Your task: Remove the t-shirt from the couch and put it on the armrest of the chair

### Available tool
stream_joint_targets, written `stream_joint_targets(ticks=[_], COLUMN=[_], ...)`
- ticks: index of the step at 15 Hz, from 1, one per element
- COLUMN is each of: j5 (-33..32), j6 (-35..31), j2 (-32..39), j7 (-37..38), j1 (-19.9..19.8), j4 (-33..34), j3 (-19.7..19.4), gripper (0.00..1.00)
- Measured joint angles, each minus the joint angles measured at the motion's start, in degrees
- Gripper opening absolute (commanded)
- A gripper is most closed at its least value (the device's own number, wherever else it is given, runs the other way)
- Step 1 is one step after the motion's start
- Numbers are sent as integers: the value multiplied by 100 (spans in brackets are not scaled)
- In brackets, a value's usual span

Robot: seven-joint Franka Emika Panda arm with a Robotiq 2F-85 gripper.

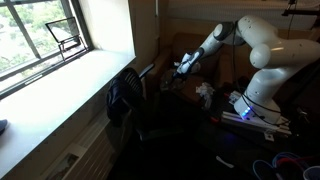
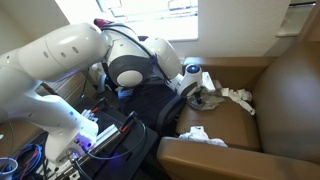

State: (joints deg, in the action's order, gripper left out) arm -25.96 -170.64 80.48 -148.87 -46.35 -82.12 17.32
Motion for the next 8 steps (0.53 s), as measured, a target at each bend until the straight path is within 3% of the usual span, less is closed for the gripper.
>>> stream_joint_targets(ticks=[4, 7, 8], j5=[4, 231, 276], j6=[24, 53, 53], j2=[1, 3, 4], j7=[-2, 9, 25], j1=[17, 330, 415], j4=[7, 91, 120], j3=[-35, -491, -595], gripper=[100, 100, 75])
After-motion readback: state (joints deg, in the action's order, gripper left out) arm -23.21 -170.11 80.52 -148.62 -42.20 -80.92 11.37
